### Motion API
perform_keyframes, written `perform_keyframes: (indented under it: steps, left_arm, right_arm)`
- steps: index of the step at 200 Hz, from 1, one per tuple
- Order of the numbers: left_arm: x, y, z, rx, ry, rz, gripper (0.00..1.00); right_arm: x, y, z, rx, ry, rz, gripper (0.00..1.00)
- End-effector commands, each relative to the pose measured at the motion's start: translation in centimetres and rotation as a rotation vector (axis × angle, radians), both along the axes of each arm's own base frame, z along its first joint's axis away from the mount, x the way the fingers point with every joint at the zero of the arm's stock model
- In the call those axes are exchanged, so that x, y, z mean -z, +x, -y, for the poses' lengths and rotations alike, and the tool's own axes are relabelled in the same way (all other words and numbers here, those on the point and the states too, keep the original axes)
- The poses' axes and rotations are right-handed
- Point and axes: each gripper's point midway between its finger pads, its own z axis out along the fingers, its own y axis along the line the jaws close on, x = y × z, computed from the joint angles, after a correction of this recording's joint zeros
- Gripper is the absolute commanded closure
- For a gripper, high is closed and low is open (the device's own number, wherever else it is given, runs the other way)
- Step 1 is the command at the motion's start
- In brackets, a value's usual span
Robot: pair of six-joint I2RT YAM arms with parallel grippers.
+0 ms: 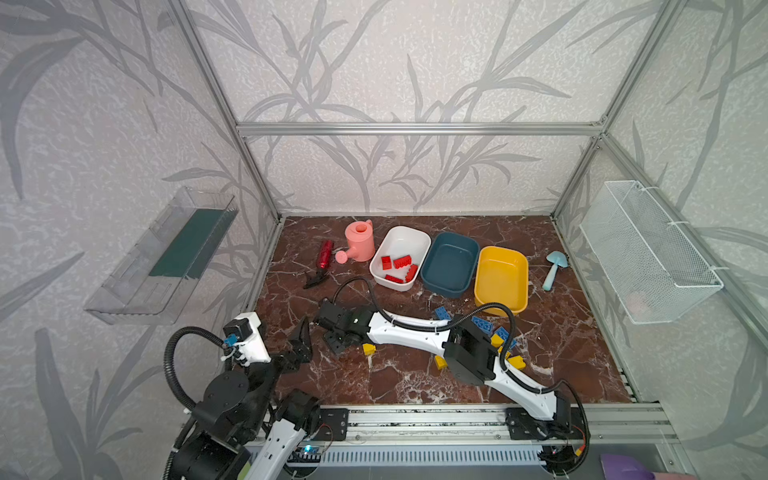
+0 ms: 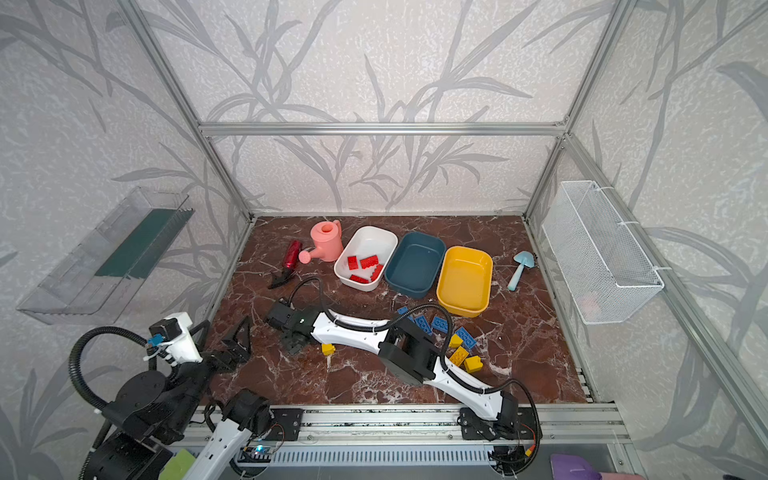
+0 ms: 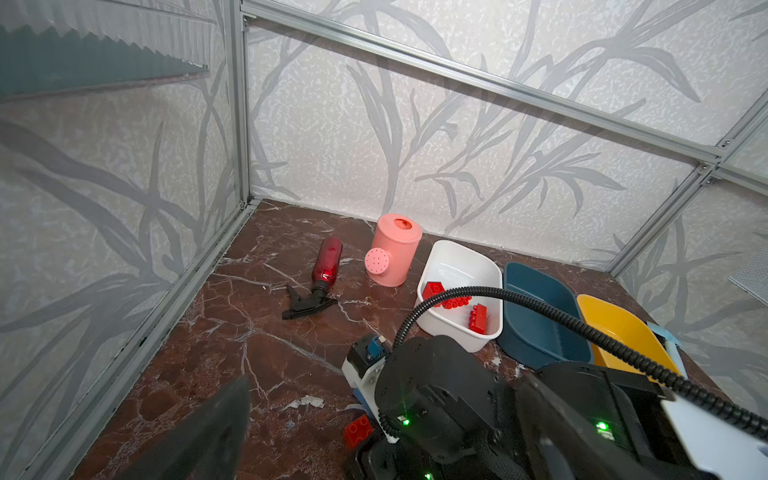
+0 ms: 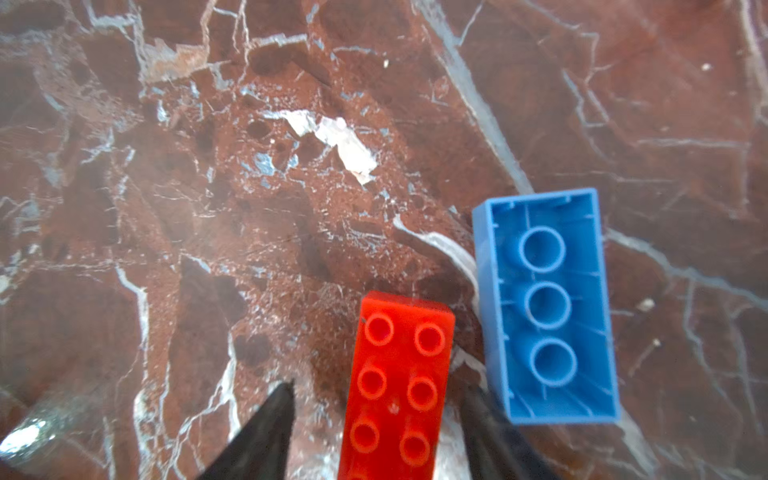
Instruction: Sort the legos into containers by color
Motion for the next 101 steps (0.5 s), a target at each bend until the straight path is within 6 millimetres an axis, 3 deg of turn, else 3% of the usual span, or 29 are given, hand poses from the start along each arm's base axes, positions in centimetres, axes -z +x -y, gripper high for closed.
perform_keyframes:
  steps: [1,27,61,101]
  left_arm:
    - [-0.2,0.0,-0.1,-0.008,-0.014,0.016,0.01]
    - [-0.1,0.1,-0.1,-0.007,-0.011,0.012,0.01]
    - [0.0,0.2,0.0,-0.007,-0.008,0.004,0.01]
    - [0.4,0.8,0.0,-0.020,0.005,-0.034,0.01]
  right_arm:
    - [1.1,-0.3,0.7,-0.007,-0.061,-0.003,0.44]
    - [1.1,0.0,1.0,-0.010,-0.080,0.018,0.62]
    - [-0.1,0.1,1.2,-0.023,-0.078,0.028,0.73]
    - [-4.7,0.3,1.1,-0.077,0.004,0.005,0.76]
